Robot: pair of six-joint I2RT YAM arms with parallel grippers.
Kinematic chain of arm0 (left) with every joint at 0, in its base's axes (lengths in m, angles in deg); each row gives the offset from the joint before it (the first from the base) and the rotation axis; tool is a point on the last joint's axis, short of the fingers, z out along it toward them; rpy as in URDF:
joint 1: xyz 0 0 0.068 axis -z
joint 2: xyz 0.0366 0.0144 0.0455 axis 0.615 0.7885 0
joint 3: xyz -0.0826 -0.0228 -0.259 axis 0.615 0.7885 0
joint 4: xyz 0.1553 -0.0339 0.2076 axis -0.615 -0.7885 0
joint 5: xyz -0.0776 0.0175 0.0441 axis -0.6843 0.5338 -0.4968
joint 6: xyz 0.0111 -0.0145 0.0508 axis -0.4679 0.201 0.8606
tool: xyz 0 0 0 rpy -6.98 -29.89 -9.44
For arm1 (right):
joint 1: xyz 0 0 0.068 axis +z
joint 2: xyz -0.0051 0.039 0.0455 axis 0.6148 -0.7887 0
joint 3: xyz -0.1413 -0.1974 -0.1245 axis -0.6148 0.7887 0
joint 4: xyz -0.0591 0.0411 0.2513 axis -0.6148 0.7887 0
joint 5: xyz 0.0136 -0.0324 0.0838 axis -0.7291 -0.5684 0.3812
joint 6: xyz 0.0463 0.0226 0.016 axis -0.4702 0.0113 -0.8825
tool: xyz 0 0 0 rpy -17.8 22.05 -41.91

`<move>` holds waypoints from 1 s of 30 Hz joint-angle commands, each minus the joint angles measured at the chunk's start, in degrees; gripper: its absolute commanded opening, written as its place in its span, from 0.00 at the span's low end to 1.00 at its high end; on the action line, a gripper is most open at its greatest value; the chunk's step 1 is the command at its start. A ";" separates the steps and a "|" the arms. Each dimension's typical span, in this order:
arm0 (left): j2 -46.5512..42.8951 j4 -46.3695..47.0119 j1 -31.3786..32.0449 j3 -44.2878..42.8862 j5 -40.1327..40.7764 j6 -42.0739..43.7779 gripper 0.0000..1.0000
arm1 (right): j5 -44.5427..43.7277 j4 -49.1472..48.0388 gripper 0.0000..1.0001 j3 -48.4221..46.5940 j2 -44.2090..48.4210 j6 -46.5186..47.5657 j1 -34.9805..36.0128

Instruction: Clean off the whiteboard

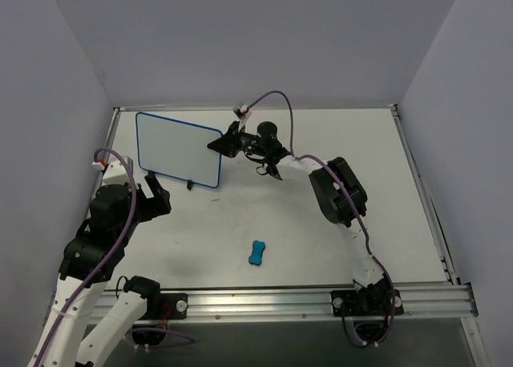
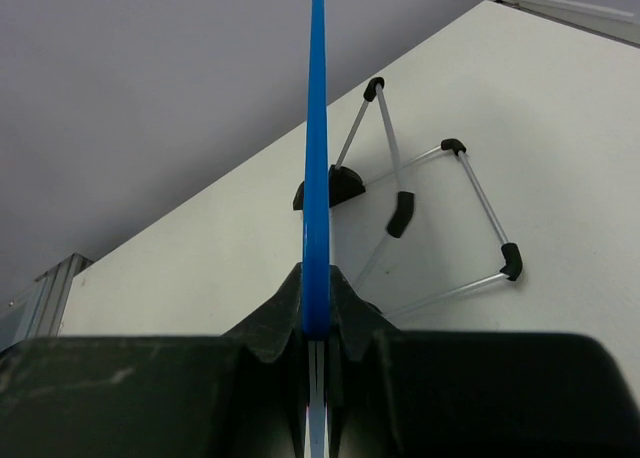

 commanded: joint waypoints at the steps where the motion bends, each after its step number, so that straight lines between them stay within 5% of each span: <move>1: -0.20 2.67 -0.35 -0.08 -0.89 0.81 0.94 | 1.42 -8.23 0.00 -3.69 0.35 0.02 0.06; 17: -1.60 2.67 -0.53 0.09 -0.45 0.63 0.94 | 8.37 3.71 0.00 -18.18 -9.93 0.19 -1.78; 24: -1.51 2.67 -1.05 0.01 -0.63 0.72 0.94 | 11.17 25.75 0.00 -30.83 -15.29 10.56 -2.40; 30: -1.78 2.76 -1.41 0.09 -0.54 0.63 0.94 | 13.64 29.19 0.00 -38.91 -20.39 8.99 -4.77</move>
